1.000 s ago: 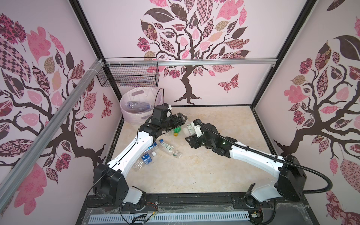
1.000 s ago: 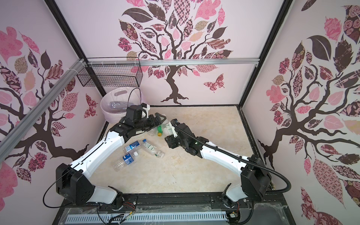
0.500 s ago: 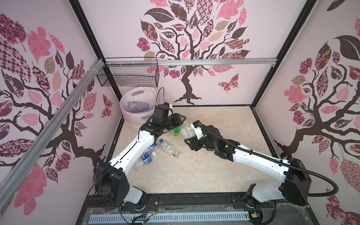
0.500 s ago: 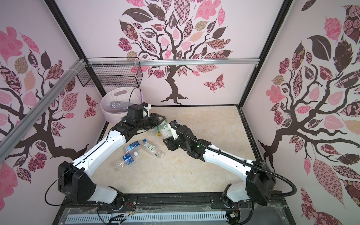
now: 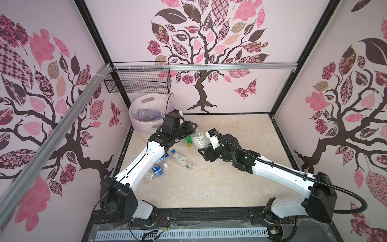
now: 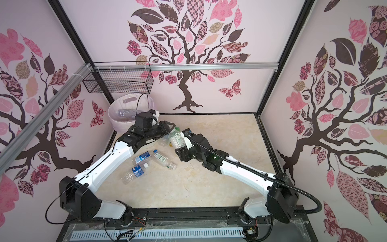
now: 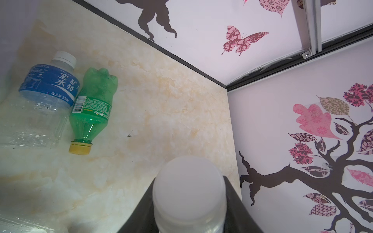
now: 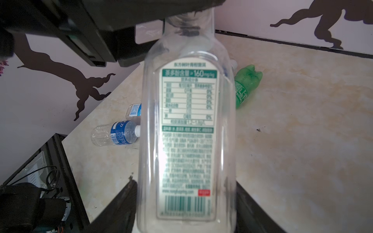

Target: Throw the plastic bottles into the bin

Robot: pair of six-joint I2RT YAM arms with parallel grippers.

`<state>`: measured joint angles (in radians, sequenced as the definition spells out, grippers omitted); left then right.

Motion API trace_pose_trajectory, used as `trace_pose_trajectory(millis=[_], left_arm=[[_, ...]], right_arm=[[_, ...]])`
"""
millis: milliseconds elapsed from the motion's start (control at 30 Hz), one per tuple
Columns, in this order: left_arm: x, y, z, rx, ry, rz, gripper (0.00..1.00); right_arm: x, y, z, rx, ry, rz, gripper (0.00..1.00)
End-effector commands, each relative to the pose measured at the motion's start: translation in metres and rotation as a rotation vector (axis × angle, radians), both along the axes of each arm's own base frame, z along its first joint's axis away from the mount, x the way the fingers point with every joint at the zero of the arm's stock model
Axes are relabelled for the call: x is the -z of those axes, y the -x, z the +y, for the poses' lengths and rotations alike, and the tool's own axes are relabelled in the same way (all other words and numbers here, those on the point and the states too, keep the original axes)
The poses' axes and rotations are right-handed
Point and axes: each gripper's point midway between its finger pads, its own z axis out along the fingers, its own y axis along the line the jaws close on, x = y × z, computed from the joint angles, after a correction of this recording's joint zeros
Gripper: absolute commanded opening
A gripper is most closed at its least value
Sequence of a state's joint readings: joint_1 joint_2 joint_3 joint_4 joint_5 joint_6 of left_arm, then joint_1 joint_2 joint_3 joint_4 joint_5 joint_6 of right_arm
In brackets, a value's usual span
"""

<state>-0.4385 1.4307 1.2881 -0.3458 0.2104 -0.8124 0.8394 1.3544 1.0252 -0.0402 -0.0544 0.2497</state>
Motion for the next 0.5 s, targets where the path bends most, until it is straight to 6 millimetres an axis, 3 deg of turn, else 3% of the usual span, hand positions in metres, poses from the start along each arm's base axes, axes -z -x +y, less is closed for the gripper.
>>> trace_pose_trajectory(millis=[0, 233, 467], left_arm=[[-0.001, 0.002, 0.008, -0.023, -0.027, -0.022, 0.18], [-0.019, -0.004, 0.009, -0.036, -0.043, -0.048, 0.15], [-0.035, -0.013, 0.015, -0.062, -0.044, -0.071, 0.15]], right_arm=[[-0.026, 0.003, -0.001, -0.013, -0.041, -0.051, 0.75], [-0.025, 0.002, -0.001, -0.01, -0.044, -0.046, 0.81], [-0.038, 0.001, -0.002, -0.01, -0.039, -0.078, 0.94]])
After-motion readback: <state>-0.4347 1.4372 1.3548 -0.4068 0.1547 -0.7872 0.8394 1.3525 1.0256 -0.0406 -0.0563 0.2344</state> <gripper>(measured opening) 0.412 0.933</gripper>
